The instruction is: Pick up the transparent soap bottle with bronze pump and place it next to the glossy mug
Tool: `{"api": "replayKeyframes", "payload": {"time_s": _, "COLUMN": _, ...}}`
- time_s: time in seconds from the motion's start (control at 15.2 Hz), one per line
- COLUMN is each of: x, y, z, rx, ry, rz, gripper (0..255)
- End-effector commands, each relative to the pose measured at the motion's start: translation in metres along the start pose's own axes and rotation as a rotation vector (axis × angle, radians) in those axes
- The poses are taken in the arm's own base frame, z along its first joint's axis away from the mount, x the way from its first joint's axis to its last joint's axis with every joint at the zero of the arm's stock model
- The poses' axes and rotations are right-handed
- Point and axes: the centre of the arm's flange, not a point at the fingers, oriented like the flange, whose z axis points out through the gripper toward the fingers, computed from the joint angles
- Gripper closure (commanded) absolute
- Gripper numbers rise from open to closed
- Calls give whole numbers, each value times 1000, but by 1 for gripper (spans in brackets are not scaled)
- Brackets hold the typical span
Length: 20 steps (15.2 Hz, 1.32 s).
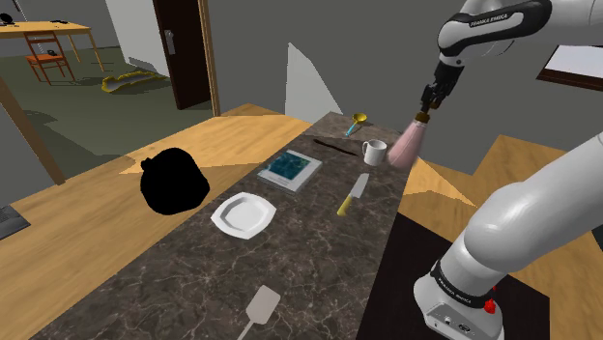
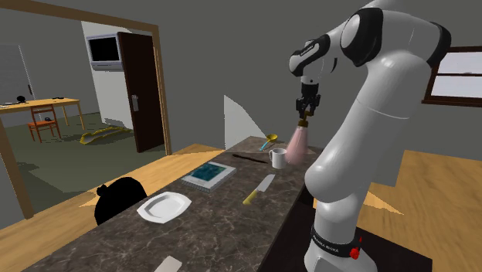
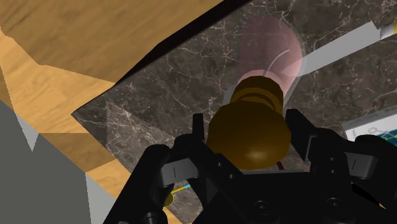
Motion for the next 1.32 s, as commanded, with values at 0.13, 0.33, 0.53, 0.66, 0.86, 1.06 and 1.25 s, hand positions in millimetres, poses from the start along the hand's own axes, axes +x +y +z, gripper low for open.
{"api": "replayKeyframes", "payload": {"time_s": 0.13, "x": -3, "y": -3, "z": 21, "rx": 0, "ry": 1, "rz": 0, "gripper": 255}}
{"api": "replayKeyframes", "payload": {"time_s": 0.33, "x": -5, "y": -5, "z": 36, "rx": 0, "ry": 1, "rz": 0, "gripper": 255}}
{"api": "replayKeyframes", "payload": {"time_s": 0.53, "x": -6, "y": -7, "z": 52, "rx": 0, "ry": 1, "rz": 0, "gripper": 255}}
{"api": "replayKeyframes", "payload": {"time_s": 0.66, "x": -7, "y": -8, "z": 59, "rx": 0, "ry": 1, "rz": 0, "gripper": 255}}
{"api": "replayKeyframes", "payload": {"time_s": 0.86, "x": -7, "y": -8, "z": 59, "rx": 0, "ry": 1, "rz": 0, "gripper": 255}}
{"api": "replayKeyframes", "payload": {"time_s": 1.06, "x": -7, "y": -8, "z": 59, "rx": 0, "ry": 1, "rz": 0, "gripper": 255}}
{"api": "replayKeyframes", "payload": {"time_s": 1.25, "x": -7, "y": -8, "z": 59, "rx": 0, "ry": 1, "rz": 0, "gripper": 0}}
